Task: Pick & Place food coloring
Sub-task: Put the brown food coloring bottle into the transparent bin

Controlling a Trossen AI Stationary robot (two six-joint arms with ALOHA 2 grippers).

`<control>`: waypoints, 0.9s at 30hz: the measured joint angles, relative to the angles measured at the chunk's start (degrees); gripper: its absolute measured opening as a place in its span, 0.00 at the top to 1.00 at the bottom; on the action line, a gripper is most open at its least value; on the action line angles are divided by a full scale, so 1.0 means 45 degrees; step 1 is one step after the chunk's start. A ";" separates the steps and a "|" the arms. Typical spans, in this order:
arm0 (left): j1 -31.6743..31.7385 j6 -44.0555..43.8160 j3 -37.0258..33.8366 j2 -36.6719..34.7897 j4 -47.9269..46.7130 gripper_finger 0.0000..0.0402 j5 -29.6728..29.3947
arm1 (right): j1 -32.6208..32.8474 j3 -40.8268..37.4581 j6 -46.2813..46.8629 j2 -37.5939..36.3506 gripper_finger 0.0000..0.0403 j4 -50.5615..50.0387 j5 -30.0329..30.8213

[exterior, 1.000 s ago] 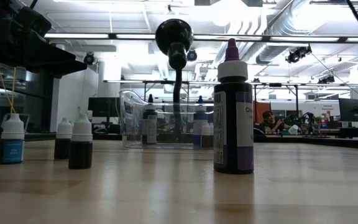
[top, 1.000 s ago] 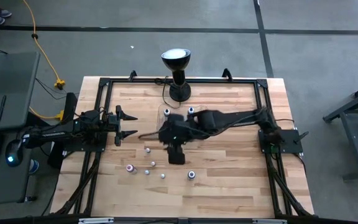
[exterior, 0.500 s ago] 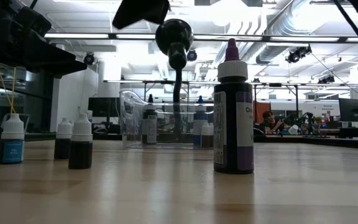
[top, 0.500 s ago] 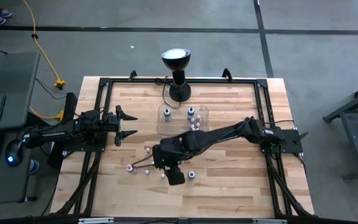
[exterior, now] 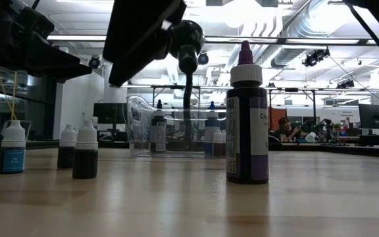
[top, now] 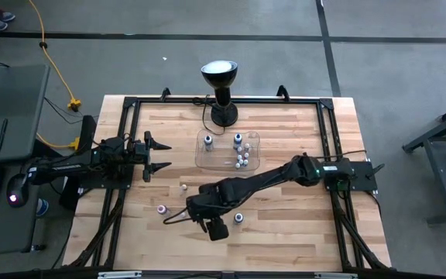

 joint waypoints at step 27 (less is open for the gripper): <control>0.0003 0.0000 -0.0002 0.0000 0.0000 0.31 0.0000 | -0.0034 -0.0189 0.0321 0.1188 0.46 0.1497 0.1096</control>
